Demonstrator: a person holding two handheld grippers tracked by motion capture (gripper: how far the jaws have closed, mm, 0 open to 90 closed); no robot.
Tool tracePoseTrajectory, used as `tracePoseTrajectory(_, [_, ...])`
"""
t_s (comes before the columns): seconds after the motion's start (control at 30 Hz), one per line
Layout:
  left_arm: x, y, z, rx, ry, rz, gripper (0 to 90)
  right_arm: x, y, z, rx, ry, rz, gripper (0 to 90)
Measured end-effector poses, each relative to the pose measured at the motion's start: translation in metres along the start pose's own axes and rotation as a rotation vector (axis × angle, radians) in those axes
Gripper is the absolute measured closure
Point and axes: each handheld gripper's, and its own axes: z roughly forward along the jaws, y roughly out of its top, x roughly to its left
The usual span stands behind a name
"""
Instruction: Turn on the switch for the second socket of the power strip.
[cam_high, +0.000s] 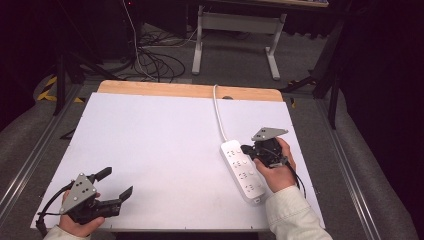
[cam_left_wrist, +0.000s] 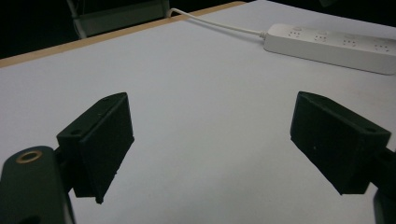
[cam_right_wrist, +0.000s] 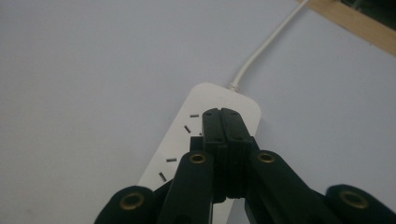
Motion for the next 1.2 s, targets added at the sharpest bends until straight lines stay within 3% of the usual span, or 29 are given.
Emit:
tracePoseTrajectory(0.3, [0.0,0.0,0.0,-0.001,-0.001,-0.001,13.6,-0.001,0.0,0.011,0.108,0.008,0.012,90.0])
tracePoseTrajectory(0.7, [0.0,0.0,0.0,0.003,-0.003,-0.002,13.6,-0.003,-0.002,0.018,0.199,0.023,0.02,90.0])
tracePoseTrajectory(1.2, [0.0,0.0,0.0,0.004,-0.002,0.0,13.7,-0.002,-0.005,0.023,0.251,0.014,0.013,90.0])
